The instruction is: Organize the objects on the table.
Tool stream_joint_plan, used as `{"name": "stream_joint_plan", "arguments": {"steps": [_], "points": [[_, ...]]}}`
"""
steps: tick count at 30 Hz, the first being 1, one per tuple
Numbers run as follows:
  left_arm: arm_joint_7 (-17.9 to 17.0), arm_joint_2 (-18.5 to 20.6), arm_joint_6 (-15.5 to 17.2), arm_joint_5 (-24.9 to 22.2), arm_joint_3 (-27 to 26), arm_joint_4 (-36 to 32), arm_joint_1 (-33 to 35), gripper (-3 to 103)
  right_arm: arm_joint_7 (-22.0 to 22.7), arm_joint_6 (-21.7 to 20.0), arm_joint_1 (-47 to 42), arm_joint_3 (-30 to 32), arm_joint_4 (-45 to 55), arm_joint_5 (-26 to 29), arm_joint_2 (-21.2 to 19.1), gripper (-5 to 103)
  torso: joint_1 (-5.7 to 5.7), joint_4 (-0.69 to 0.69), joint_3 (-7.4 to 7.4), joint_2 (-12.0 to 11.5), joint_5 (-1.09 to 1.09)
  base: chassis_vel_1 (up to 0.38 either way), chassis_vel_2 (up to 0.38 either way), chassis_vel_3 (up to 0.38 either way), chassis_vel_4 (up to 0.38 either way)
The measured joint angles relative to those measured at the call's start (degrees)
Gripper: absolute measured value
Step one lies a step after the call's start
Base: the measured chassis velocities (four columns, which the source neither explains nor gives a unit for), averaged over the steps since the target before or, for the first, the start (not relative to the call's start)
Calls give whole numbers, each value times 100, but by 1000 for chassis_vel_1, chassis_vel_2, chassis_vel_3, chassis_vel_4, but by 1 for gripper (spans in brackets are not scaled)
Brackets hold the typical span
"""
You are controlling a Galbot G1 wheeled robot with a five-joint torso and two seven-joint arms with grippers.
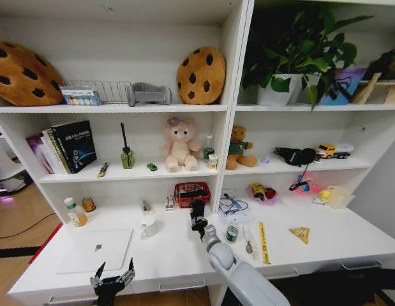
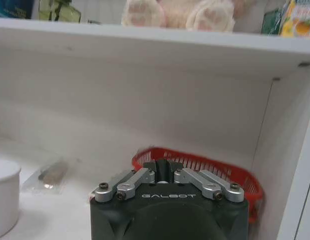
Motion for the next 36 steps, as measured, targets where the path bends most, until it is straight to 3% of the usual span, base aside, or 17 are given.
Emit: {"name": "stream_joint_plan", "arguments": {"steps": [1, 7, 13, 24, 36], "points": [[0, 0, 0, 12, 17, 17, -5, 100, -15, 244, 65, 43, -110, -114, 45, 12, 0, -1, 0, 0, 0, 0, 0, 0, 0], [-2, -9, 0, 36, 59, 25, -3, 100, -22, 695, 632, -16, -559, 65, 258, 12, 0, 0, 0, 0, 0, 0, 0, 0, 0], [-4, -26, -3, 33, 34, 9, 7, 100, 17, 713, 1272, -102, -1043, 87, 452, 12, 0, 1, 0, 0, -1, 0, 0, 0, 0], [-9, -36, -8, 1, 2, 42, -11, 100, -23, 637, 1525, 50, -1659, 64, 563, 12, -1, 0, 0, 0, 0, 0, 0, 0, 0], [-21, -43, -1, -27, -1, 85, -13, 100, -228, 967, 1693, 240, -2551, -153, 900, 12, -1, 1, 0, 0, 0, 0, 0, 0, 0]]}}
